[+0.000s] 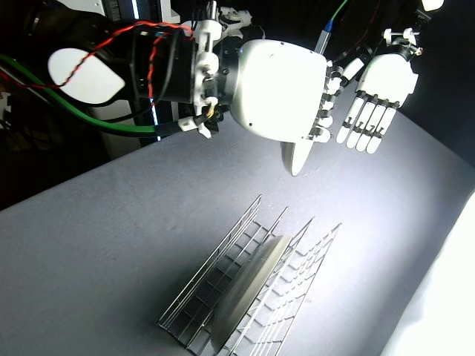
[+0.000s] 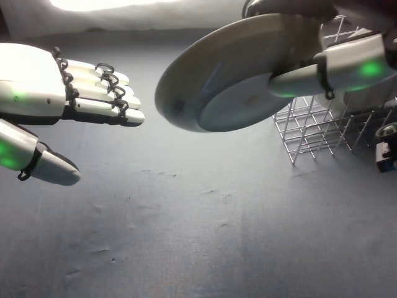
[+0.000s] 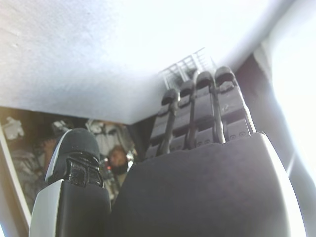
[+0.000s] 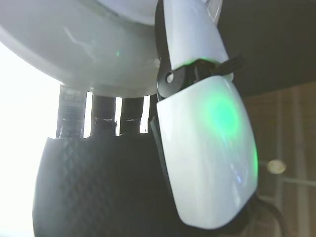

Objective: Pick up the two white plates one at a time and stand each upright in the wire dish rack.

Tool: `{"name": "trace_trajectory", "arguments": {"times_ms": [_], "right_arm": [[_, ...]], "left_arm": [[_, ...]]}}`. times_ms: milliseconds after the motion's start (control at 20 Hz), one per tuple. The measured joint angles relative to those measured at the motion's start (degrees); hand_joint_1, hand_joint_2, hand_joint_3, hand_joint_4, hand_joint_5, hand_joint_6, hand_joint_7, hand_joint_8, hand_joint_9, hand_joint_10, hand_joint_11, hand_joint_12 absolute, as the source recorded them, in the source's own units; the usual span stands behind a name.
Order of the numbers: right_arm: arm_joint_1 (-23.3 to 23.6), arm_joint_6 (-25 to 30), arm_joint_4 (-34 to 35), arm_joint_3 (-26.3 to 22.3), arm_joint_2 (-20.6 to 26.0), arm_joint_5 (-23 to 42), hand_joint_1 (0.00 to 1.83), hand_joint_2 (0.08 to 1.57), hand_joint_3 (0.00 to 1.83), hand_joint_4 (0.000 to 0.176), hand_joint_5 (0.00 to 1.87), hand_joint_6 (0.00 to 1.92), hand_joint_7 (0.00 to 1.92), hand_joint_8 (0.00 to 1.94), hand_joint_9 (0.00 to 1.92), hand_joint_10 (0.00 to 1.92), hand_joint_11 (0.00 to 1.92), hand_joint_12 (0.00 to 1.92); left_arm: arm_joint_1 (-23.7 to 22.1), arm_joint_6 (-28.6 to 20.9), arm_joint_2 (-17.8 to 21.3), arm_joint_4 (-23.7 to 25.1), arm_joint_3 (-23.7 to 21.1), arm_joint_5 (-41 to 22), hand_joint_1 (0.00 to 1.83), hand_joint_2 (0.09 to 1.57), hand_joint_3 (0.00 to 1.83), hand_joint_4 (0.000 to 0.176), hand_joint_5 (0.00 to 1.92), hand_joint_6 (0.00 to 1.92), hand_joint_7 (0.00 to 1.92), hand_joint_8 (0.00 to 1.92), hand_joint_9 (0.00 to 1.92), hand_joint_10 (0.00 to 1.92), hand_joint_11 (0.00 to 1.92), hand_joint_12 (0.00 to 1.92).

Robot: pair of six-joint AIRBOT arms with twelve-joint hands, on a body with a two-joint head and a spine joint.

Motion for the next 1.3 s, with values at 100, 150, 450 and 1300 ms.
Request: {"name": "trace_trajectory", "arguments": {"times_ms": [100, 150, 450, 1300], "right_arm": [[0.0, 0.0, 1.4, -0.4, 1.2, 0.0, 1.37, 1.13, 0.00, 0.000, 0.94, 1.07, 0.99, 0.87, 0.83, 1.27, 0.75, 1.30], [0.0, 0.1, 1.3, -0.4, 1.8, 0.0, 1.37, 1.12, 0.00, 0.000, 0.95, 1.06, 1.00, 0.85, 0.84, 1.25, 0.76, 1.28], [-3.1, 0.1, 1.7, -0.4, 4.8, 0.9, 1.37, 1.13, 0.00, 0.000, 0.94, 1.09, 0.99, 0.87, 0.83, 1.26, 0.75, 1.26], [-13.6, -0.6, 1.4, 8.2, 3.1, 6.5, 1.36, 1.12, 0.00, 0.000, 0.98, 1.06, 1.01, 0.86, 0.83, 1.23, 0.76, 1.27]], "left_arm": [[0.2, 0.0, 0.0, -0.1, -0.1, 0.0, 0.00, 1.26, 0.00, 0.000, 0.00, 0.00, 0.00, 0.00, 0.00, 0.00, 0.00, 0.00], [0.3, 0.0, 0.0, 0.1, -0.1, 0.0, 0.00, 1.26, 0.01, 0.000, 0.00, 0.00, 0.00, 0.00, 0.00, 0.00, 0.00, 0.00], [0.6, 0.0, 0.0, 0.0, -0.8, -0.1, 0.00, 1.26, 0.00, 0.000, 0.00, 0.00, 0.00, 0.00, 0.00, 0.00, 0.00, 0.00], [0.7, 0.0, 0.0, 0.0, -1.0, 0.1, 0.00, 1.26, 0.00, 0.000, 0.00, 0.00, 0.00, 0.00, 0.00, 0.00, 0.00, 0.00]]}}
